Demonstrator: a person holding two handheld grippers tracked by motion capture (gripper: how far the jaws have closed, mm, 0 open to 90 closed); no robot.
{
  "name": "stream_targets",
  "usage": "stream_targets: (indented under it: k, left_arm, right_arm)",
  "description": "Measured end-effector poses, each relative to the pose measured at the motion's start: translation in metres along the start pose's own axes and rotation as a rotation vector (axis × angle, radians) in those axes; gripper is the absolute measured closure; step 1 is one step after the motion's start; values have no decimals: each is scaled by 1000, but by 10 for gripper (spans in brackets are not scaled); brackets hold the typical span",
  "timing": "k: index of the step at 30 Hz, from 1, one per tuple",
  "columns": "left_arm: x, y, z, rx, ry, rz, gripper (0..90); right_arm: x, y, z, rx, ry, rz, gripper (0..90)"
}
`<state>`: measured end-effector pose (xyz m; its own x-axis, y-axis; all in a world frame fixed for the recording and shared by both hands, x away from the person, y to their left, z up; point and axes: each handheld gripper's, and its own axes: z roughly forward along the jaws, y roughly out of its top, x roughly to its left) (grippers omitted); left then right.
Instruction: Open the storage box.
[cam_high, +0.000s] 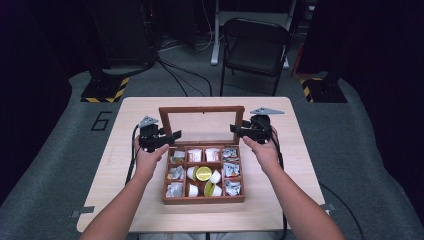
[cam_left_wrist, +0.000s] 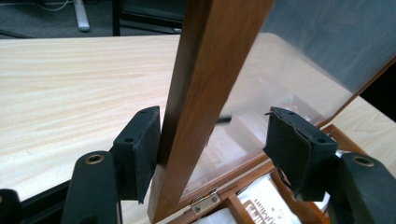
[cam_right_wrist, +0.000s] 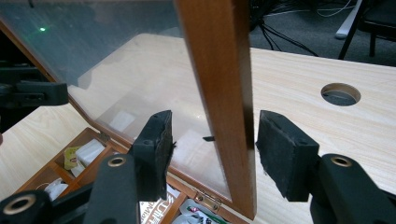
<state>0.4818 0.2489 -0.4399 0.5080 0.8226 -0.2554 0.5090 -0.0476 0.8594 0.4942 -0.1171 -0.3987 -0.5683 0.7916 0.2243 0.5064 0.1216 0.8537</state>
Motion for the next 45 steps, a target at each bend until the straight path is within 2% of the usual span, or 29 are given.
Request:
stream_targets:
  k: [7, 14, 20, 23, 28, 33, 39, 45]
  left_arm:
    - [1, -5, 5, 16, 6, 13, 355]
    - [4, -12, 8, 14, -3, -1, 356]
    - [5, -20, 13, 36, 0, -7, 361]
    - [3, -20, 13, 40, 3, -2, 358]
    - [5, -21, 13, 37, 0, -9, 359]
    - [5, -21, 15, 31, 4, -10, 359]
    - [8, -23, 17, 45, -14, -21, 354]
    - [7, -23, 17, 44, -6, -16, 367]
  right_arm:
    - [-1, -5, 6, 14, -4, -2, 433]
    - [-5, -16, 14, 38, 16, 4, 410]
    - [-9, -28, 20, 60, 25, 18, 412]
    - [-12, -39, 27, 81, 26, 26, 404]
    - [-17, -52, 36, 158, 14, 55, 401]
    - [-19, -57, 39, 138, 16, 52, 405]
    - [-20, -57, 37, 125, 17, 58, 426]
    - [-21, -58, 35, 112, 29, 35, 436]
